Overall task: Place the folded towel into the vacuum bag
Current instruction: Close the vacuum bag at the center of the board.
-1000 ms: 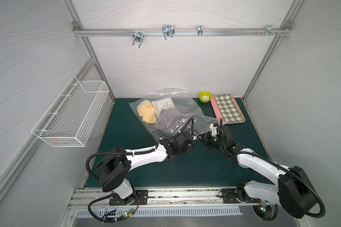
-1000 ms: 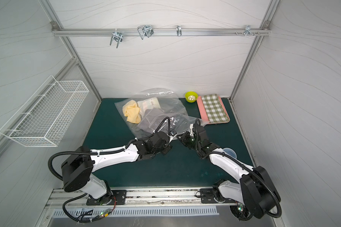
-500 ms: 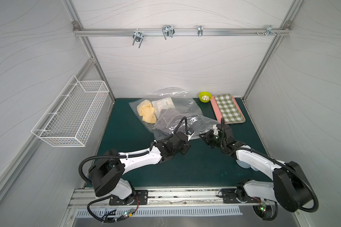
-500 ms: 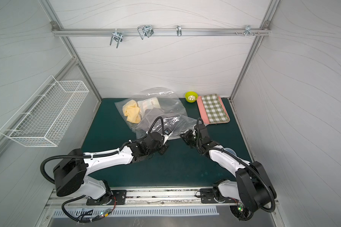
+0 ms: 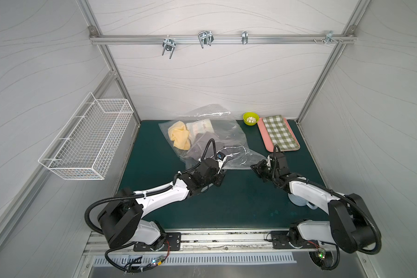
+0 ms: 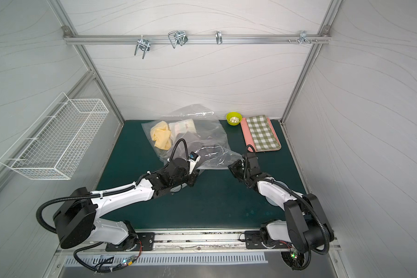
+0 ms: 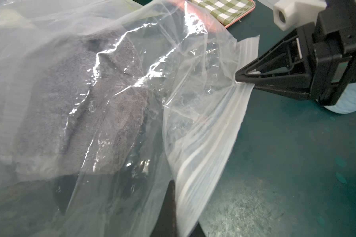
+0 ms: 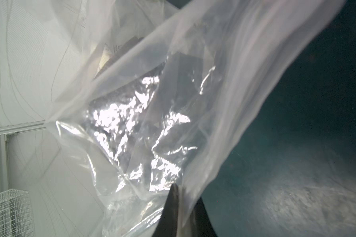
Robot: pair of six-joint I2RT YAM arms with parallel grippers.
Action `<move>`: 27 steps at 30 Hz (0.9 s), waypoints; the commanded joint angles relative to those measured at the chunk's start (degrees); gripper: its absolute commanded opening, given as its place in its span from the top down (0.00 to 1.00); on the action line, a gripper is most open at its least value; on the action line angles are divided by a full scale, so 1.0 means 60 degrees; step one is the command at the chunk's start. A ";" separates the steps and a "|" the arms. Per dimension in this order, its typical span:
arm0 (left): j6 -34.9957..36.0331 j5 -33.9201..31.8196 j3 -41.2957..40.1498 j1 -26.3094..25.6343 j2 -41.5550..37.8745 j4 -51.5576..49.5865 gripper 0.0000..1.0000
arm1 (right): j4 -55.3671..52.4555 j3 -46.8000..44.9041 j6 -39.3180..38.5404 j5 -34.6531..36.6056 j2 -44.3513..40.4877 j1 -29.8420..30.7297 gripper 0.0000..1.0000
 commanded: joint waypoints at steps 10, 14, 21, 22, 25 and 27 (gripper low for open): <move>-0.1582 -0.0957 -0.0342 0.1456 -0.1079 0.0107 1.00 | -0.1172 -0.0682 -0.0530 0.3013 0.0511 -0.1503 1.00; -0.1804 -0.0958 -0.0398 0.1613 -0.1091 0.0118 1.00 | -0.1149 -0.0713 -0.0713 0.2935 0.0460 -0.1754 1.00; -0.2071 -0.0954 -0.0512 0.1860 -0.1189 0.0078 1.00 | -0.0869 -0.0757 -0.1015 0.2559 0.0564 -0.2368 1.00; -0.2100 -0.0951 -0.0524 0.1887 -0.1181 0.0077 1.00 | -0.0814 -0.0743 -0.1072 0.2483 0.0614 -0.2417 1.00; -0.2245 -0.0879 -0.0550 0.1977 -0.1153 0.0065 1.00 | -0.0721 -0.0659 -0.1266 0.2296 0.0732 -0.2527 1.00; -0.2287 -0.0865 -0.0542 0.1994 -0.1120 0.0063 1.00 | -0.0678 -0.0626 -0.1379 0.2254 0.0755 -0.2561 1.00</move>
